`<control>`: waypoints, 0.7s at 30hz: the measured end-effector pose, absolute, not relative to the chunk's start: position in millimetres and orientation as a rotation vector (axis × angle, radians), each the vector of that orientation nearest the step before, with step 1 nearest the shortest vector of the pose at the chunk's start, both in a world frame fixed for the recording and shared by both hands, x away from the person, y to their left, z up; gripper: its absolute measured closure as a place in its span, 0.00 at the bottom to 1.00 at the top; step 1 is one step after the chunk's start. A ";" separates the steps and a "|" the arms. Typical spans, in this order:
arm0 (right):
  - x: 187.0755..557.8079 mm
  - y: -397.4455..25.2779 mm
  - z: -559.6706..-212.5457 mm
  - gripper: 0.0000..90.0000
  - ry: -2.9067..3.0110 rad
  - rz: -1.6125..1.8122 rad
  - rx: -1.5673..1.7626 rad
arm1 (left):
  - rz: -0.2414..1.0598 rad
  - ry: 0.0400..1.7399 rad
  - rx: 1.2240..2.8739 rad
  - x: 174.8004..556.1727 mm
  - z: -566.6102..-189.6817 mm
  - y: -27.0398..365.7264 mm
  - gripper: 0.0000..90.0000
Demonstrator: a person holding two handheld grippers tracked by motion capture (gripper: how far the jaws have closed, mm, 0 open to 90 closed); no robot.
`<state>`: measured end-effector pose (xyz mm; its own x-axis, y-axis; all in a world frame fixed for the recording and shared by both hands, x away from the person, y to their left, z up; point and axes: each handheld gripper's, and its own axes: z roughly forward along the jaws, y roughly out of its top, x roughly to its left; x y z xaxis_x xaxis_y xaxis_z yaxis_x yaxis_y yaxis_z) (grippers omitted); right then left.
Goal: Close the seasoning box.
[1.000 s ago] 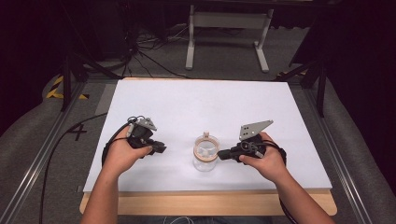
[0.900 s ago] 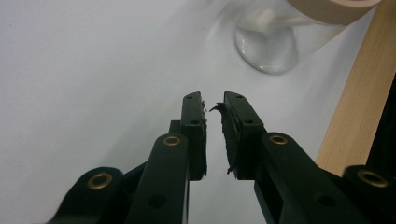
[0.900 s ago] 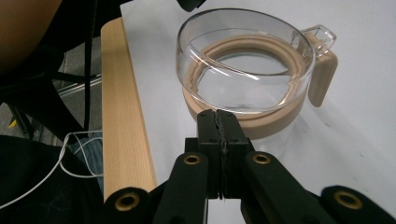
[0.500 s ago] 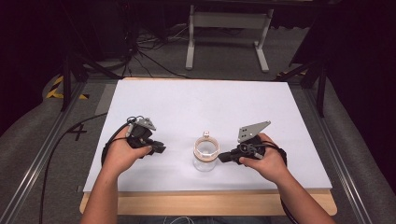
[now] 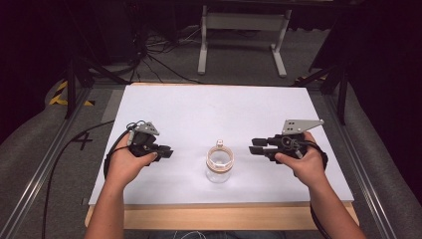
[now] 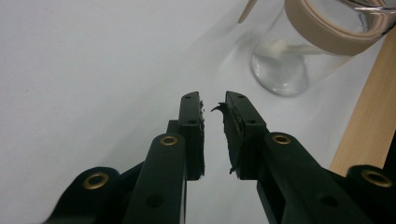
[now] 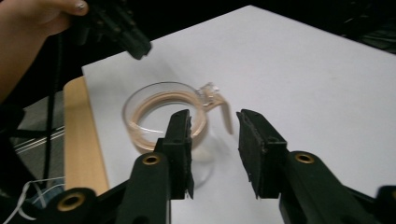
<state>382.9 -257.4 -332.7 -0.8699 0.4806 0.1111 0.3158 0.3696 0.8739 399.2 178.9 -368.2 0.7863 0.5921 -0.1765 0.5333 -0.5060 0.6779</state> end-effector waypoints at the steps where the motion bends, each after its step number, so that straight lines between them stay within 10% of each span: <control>1: 384.8 -262.1 -332.3 0.68 2.444 1.510 0.736 | 0.093 0.841 2.213 398.9 -368.4 179.8 0.85; 21: 421.2 -339.3 -360.7 0.58 2.309 1.281 0.972 | 0.137 0.943 2.191 411.4 -388.8 193.7 0.77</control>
<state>421.2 -339.3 -360.7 -0.7145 0.6984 0.0420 0.4051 0.3641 0.8387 411.4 193.7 -388.8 0.7246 0.6656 -0.1785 0.5872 -0.4608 0.6655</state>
